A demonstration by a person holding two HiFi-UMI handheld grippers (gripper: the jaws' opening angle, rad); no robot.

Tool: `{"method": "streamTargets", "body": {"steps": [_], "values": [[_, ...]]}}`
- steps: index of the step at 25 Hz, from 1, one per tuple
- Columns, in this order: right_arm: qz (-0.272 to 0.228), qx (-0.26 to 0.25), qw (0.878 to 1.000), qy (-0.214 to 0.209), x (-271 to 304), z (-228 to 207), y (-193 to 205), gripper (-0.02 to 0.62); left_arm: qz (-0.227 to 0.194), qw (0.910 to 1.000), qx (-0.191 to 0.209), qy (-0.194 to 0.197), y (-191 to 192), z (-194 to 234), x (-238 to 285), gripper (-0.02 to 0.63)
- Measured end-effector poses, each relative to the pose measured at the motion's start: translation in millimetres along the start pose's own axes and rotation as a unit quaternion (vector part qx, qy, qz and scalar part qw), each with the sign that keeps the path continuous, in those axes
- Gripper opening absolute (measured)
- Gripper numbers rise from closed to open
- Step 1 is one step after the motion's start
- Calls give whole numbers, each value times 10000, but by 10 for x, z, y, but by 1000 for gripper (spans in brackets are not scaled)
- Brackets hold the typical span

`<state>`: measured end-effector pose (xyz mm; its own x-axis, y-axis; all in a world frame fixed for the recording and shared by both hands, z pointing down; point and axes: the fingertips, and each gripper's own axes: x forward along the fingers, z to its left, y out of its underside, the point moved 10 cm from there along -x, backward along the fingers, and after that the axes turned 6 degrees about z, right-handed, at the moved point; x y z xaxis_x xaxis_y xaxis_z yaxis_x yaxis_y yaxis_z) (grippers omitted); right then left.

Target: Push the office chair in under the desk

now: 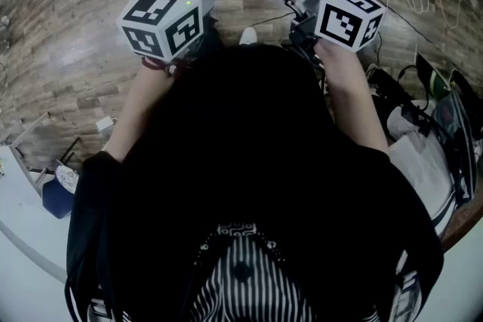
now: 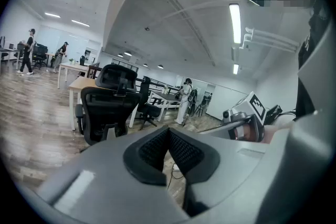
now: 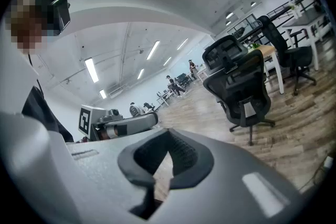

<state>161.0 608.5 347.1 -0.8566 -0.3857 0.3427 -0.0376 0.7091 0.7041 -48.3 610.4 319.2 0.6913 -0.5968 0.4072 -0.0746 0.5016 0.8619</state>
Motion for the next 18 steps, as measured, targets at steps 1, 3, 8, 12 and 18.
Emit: {"method": "streamTargets", "body": {"steps": [1, 3, 8, 12, 18], "values": [[20, -74, 9999, 68, -19, 1, 3, -2, 19, 10000, -27, -49, 0, -5, 15, 0], [81, -259, 9995, 179, -56, 12, -3, -2, 68, 9998, -115, -163, -1, -5, 44, 0], [96, -254, 9996, -34, -100, 55, -69, -2, 80, 9986, -350, -399, -5, 54, 42, 0], [150, -104, 9998, 16, -158, -49, -38, -2, -284, 9967, -384, -657, -7, 16, -17, 0], [278, -237, 9993, -59, -101, -57, 23, -2, -327, 9960, -459, -689, 79, -46, -103, 2]]}}
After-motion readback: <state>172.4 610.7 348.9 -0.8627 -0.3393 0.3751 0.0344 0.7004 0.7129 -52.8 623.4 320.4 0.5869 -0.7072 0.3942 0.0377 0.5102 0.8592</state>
